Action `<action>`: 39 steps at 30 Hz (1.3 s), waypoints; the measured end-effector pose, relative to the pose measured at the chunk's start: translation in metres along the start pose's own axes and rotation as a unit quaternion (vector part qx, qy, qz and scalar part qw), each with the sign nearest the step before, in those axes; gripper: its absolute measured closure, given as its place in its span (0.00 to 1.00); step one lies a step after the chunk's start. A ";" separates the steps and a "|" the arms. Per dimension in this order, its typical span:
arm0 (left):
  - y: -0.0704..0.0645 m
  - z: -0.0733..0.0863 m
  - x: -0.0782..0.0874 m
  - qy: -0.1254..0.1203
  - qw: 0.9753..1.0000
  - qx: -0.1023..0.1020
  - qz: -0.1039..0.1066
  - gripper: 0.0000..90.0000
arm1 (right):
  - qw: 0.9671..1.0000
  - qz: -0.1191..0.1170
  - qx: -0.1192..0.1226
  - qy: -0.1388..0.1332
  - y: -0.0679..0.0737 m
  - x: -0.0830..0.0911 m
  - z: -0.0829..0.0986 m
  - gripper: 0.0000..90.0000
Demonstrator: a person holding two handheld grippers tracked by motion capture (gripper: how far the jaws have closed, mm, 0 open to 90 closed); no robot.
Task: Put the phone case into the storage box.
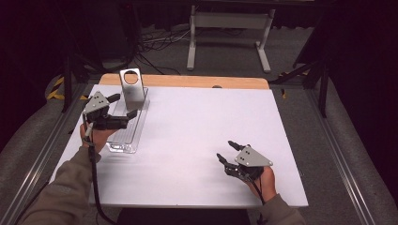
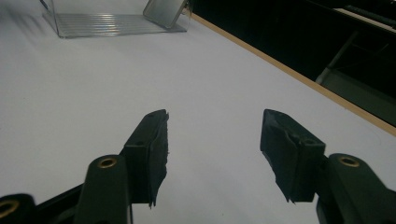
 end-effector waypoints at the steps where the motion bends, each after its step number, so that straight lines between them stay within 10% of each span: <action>1: -0.001 -0.001 0.000 0.000 1.000 -0.003 0.001 0.08 | 1.000 0.002 -0.001 -0.001 -0.001 0.001 0.000 0.48; 10: -0.016 -0.004 0.006 -0.019 1.000 -0.014 0.010 0.05 | 1.000 0.005 -0.005 -0.001 -0.003 0.003 0.001 0.48; 23: -0.035 0.002 0.023 -0.039 0.999 -0.020 0.029 0.04 | 1.000 0.001 -0.013 0.001 0.001 0.000 0.000 0.19; 39: -0.052 0.001 0.029 -0.049 0.998 -0.037 0.033 0.04 | 1.000 0.009 -0.007 -0.001 0.001 0.000 0.001 0.19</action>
Point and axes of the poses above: each handheld gripper's, and its own axes: x roughly backward along the jaws, z roughly out of its underside, y roughly to its left, the point moved 4 cm from there along -x, roughly forward along the jaws, and after that the axes turned 13 degrees about z, right-handed, at the moved point
